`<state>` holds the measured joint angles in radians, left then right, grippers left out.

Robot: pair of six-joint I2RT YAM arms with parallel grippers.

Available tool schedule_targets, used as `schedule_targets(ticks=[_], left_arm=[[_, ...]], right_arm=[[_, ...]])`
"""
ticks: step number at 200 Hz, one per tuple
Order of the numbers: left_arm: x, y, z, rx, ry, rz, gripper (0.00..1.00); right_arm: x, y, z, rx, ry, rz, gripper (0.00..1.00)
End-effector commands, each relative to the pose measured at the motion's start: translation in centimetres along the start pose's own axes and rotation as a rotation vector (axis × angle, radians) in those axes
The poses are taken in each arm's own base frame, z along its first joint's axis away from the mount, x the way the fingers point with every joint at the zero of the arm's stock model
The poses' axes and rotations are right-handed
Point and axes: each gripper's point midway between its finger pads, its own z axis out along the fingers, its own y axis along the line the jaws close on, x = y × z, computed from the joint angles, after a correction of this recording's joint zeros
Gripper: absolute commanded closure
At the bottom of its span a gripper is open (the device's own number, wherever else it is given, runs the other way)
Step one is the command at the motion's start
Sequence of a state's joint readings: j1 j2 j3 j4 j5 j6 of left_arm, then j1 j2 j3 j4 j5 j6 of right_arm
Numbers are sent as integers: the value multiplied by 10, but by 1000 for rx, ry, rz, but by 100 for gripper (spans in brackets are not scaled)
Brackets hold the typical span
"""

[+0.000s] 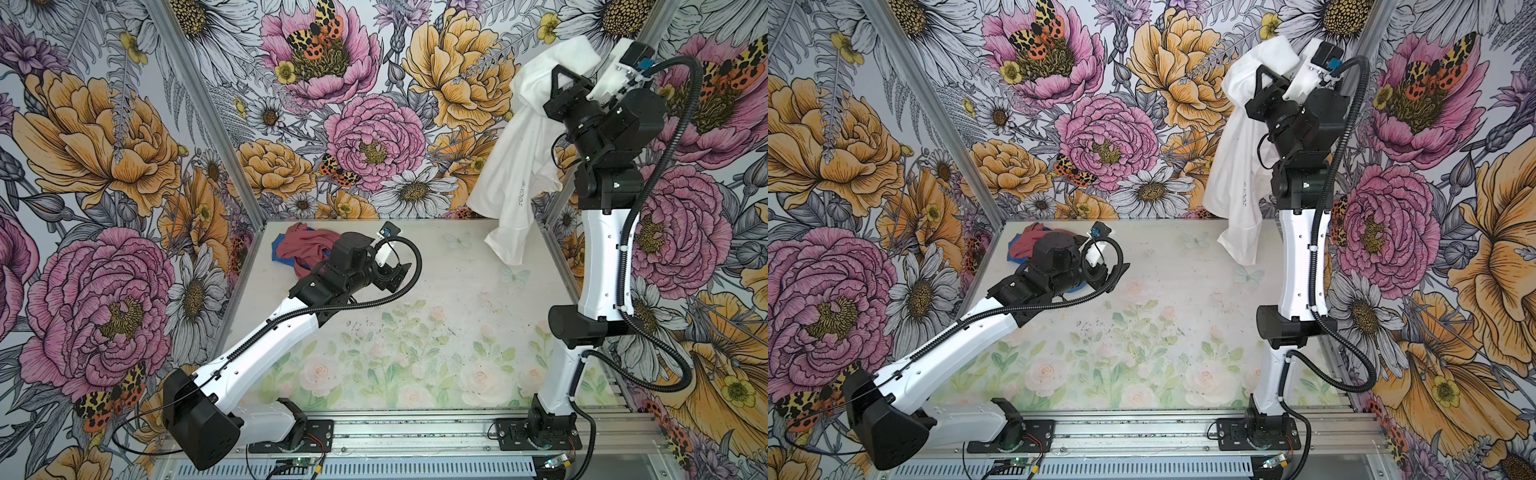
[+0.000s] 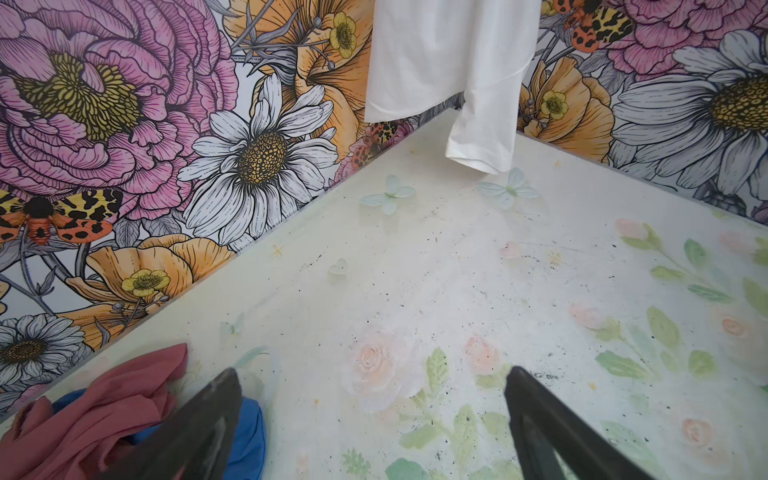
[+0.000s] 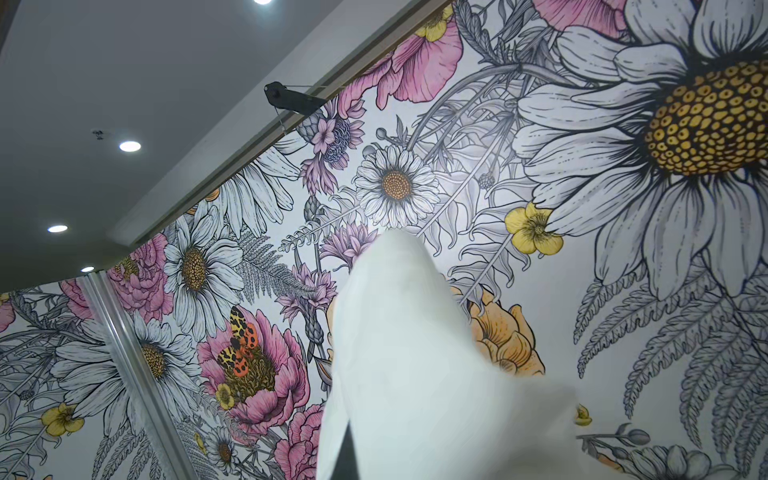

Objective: Pick out a specific cloth from the pile
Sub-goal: 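Grasp the white shirt with the right gripper and lift it high, then lower the white shirt with the right gripper onto the table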

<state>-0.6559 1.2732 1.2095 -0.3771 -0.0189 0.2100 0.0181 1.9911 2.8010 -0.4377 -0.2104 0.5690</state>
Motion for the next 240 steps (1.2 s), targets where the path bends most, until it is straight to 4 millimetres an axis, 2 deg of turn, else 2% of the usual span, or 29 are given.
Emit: schedule_targets(ticks=[1,32,77,96,107,124,136,162,190,210,225,240], left_arm=[[-9,10,-7,-36,-28,-6,1],[-7,12,-5,-43,-21,-4,1],[-4,15,-1,-47,-10,-8,1],[-2,15,-1,-48,-7,-6,1],[-2,15,0,-48,-6,-6,1],[-1,16,0,-54,-3,-5,1],[0,16,1,-52,-1,-4,1],[-1,15,1,-46,-2,-8,1],[-1,14,4,-35,1,-12,1],[0,14,4,-37,3,-13,1],[0,14,4,-36,3,-13,1],[1,14,5,-38,5,-14,1]], right_arm=[[9,-5,2,4,27,18,100],[44,-8,14,-21,112,35,100],[116,1,39,-75,246,68,100],[140,-4,48,-69,284,87,100],[151,-16,50,-32,299,90,100],[160,-39,46,40,320,89,100],[158,-56,38,87,332,83,100],[142,-87,12,166,340,46,100],[123,-111,-25,253,340,6,100],[113,-120,-49,289,343,-14,100],[117,-124,-61,303,367,-30,100],[130,-125,-69,302,403,-16,100]])
